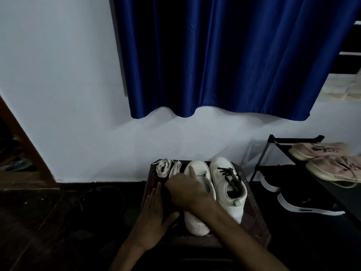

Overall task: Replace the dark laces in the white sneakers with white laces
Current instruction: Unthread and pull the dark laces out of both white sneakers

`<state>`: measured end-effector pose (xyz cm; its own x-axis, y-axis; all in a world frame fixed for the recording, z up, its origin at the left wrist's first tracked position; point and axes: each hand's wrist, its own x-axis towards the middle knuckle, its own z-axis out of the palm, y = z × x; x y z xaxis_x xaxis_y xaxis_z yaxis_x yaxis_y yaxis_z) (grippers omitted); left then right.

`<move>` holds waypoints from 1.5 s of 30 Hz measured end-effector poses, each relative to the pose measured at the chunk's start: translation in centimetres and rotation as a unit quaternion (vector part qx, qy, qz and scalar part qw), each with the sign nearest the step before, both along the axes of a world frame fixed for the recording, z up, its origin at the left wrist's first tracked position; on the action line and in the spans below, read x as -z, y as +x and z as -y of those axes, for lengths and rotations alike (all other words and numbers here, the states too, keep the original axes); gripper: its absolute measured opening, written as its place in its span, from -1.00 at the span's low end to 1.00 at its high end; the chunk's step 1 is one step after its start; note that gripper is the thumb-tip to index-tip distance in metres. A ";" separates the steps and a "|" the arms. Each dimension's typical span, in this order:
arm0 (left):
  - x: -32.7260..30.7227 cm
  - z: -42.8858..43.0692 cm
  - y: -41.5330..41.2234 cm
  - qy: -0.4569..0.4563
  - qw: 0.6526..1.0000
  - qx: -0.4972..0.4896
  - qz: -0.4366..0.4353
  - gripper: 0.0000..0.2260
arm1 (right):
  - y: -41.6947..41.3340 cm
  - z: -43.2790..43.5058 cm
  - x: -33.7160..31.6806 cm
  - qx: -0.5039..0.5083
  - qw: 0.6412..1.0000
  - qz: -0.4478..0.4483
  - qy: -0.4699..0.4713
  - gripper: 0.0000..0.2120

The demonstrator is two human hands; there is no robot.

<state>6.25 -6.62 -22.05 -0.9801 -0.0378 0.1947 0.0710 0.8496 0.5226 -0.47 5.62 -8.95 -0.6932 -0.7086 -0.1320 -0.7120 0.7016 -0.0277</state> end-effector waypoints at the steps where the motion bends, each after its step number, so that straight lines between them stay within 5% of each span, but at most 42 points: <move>1: -0.3 -0.2 0.1 0.017 1.000 -0.008 -0.020 -0.06 | -0.9 -1.1 -0.7 0.007 0.999 -0.007 -0.041 -0.69; 5: -4.5 -3.1 0.9 0.068 0.988 0.001 -0.139 -0.28 | -5.7 -8.8 -3.1 0.082 0.986 0.001 -0.143 -0.67; 9: -6.9 -7.3 0.1 0.047 0.981 0.061 -0.176 -0.33 | -8.7 -15.0 -1.8 0.179 0.981 0.057 -0.039 -0.63; 14: -5.9 -9.5 -1.7 -0.049 0.987 0.080 -0.130 -0.35 | -5.8 -16.3 -0.4 0.166 0.975 0.077 -0.124 -0.67; 19: -6.0 -9.8 -1.6 -0.046 0.987 0.066 -0.139 -0.42 | -3.4 -17.4 -0.1 0.141 0.977 0.072 -0.142 -0.65; 29: -9.0 -12.2 -4.2 -0.109 0.962 0.170 -0.186 -0.76 | -2.8 -21.0 0.4 0.039 0.948 0.058 -0.309 -0.71; 34: -11.4 -12.3 -5.0 -0.150 0.966 0.194 -0.080 -0.80 | -3.0 -20.7 -0.1 -0.022 0.981 -0.028 -0.193 -0.80; 38: -11.6 -12.8 -5.7 -0.243 0.944 0.203 -0.091 -0.80 | -3.0 -20.0 -1.3 -0.084 0.982 -0.134 -0.107 -0.84; 40: -11.2 -12.2 -6.4 -0.201 0.956 0.206 -0.059 -0.74 | -3.1 -19.9 -1.2 -0.096 0.983 -0.134 -0.080 -0.82; 43: -10.9 -10.6 -7.1 0.024 0.979 0.203 0.014 -0.59 | -3.6 -20.1 -0.7 -0.101 0.990 -0.089 -0.052 -0.78; 45: -11.0 -9.9 -7.1 0.123 0.973 0.195 0.027 -0.64 | -4.1 -20.2 -0.3 -0.101 0.986 -0.036 -0.126 -0.83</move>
<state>-0.89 3.31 -11.08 -0.9377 0.3005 0.1745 0.3298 0.6117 0.7191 -4.61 25.84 -8.63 -0.5364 -0.8368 0.1099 -0.8425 0.5233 -0.1277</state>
